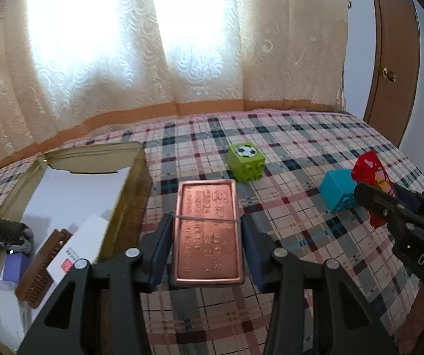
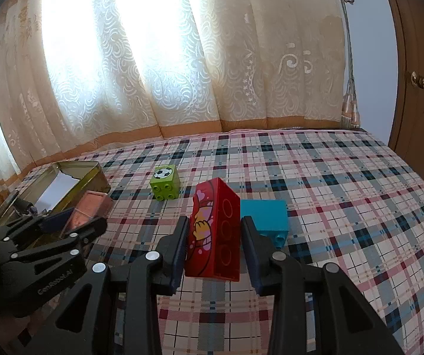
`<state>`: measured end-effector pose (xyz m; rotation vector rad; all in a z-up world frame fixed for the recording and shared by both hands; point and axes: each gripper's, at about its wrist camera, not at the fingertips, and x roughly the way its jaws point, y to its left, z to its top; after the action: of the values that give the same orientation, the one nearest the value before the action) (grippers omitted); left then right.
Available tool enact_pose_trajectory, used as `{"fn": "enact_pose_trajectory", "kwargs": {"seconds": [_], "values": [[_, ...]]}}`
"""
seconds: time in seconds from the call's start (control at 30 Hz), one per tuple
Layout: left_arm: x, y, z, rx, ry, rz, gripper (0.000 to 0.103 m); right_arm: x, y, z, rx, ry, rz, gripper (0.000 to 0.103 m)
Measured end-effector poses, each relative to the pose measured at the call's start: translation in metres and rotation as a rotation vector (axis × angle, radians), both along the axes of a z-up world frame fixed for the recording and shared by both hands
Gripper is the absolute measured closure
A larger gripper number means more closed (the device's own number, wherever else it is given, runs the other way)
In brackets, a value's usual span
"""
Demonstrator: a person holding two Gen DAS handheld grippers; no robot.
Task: Organize rigid objects
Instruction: 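Carry the copper-pink box (left tool) and red box (right tool) toward the tray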
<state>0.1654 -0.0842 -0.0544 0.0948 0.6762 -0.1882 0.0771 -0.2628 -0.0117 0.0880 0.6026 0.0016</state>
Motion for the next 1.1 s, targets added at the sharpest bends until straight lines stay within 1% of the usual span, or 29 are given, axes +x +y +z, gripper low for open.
{"fn": "enact_pose_trajectory", "kwargs": {"seconds": [0.27,0.8,1.1], "values": [[-0.008,0.012,0.005,-0.023,-0.038,0.05,0.058,-0.004,0.004,0.003,-0.025,-0.025,0.0,0.065],[-0.027,0.022,0.013,-0.037,-0.108,0.089,0.058,-0.015,0.013,0.01,-0.078,-0.087,-0.021,0.065],[-0.035,0.025,0.017,-0.039,-0.142,0.102,0.058,-0.022,0.023,0.012,-0.085,-0.114,-0.004,0.065]]}}
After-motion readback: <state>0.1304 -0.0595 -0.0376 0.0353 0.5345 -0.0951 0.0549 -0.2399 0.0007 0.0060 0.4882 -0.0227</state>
